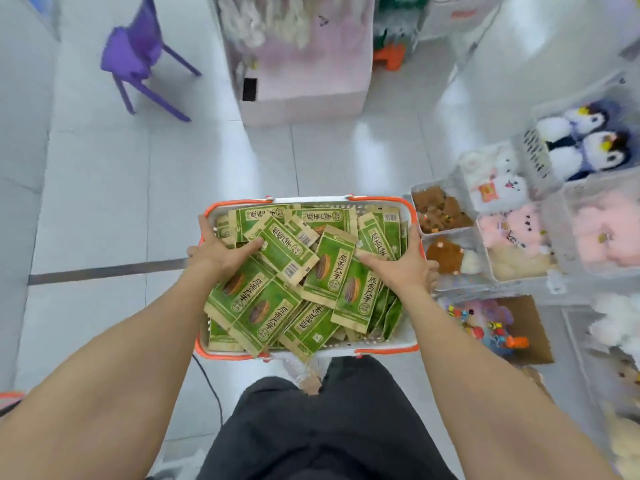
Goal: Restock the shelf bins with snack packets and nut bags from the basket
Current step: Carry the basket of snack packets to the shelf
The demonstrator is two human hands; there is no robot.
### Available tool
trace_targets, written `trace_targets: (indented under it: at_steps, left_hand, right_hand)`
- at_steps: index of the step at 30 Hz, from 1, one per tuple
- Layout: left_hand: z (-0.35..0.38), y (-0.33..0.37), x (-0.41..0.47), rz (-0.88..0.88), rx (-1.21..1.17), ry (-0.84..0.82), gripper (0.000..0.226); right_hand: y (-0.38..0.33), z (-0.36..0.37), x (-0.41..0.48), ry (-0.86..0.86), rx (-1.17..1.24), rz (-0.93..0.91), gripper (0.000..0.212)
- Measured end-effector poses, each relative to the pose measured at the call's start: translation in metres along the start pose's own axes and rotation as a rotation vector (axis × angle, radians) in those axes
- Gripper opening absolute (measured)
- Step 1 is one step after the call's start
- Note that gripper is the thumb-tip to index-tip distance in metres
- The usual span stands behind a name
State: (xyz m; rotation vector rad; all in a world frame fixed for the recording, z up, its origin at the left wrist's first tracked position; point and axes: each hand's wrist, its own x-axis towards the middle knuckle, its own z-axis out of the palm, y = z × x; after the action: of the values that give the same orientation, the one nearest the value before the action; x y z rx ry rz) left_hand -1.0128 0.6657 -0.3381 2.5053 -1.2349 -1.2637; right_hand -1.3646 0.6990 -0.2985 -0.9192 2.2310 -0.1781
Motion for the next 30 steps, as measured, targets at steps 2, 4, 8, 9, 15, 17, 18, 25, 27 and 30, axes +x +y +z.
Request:
trace_targets:
  at_steps: [2,4,8,9,15,17,18,25,27,30]
  left_hand:
    - [-0.038,-0.008,0.019,-0.049,-0.069,0.066,0.148]
    - [-0.069,-0.015,0.045,-0.106,-0.096,0.106,0.150]
    - [-0.129,-0.015,0.095,-0.197,-0.109,0.171,0.154]
    - [-0.144,-0.016,0.108,-0.221,-0.128,0.194,0.154]
    - [-0.227,-0.025,0.175,-0.329,-0.256,0.329,0.147]
    - [-0.254,-0.033,0.198,-0.395,-0.301,0.374,0.148]
    - [-0.270,-0.036,0.211,-0.422,-0.318,0.391,0.148]
    - [-0.401,-0.066,0.316,-0.559,-0.440,0.409,0.139]
    - [-0.440,-0.080,0.349,-0.591,-0.471,0.402,0.142]
    - [-0.494,-0.105,0.400,-0.627,-0.498,0.450,0.146]
  right_hand:
    - [-0.055,0.016,0.014,-0.035,-0.023,-0.074,0.145]
    - [-0.112,0.030,0.029,-0.060,-0.061,-0.135,0.144]
    - [-0.226,0.056,0.065,-0.122,-0.138,-0.246,0.140]
    - [-0.255,0.062,0.073,-0.140,-0.156,-0.276,0.140]
    - [-0.431,0.108,0.104,-0.214,-0.254,-0.500,0.133]
    - [-0.490,0.131,0.106,-0.226,-0.310,-0.584,0.134]
    - [-0.520,0.143,0.105,-0.230,-0.339,-0.620,0.134]
    - [-0.722,0.256,0.090,-0.234,-0.457,-0.765,0.132]
    - [-0.774,0.288,0.087,-0.247,-0.454,-0.781,0.128]
    - [-0.851,0.336,0.084,-0.302,-0.420,-0.824,0.126]
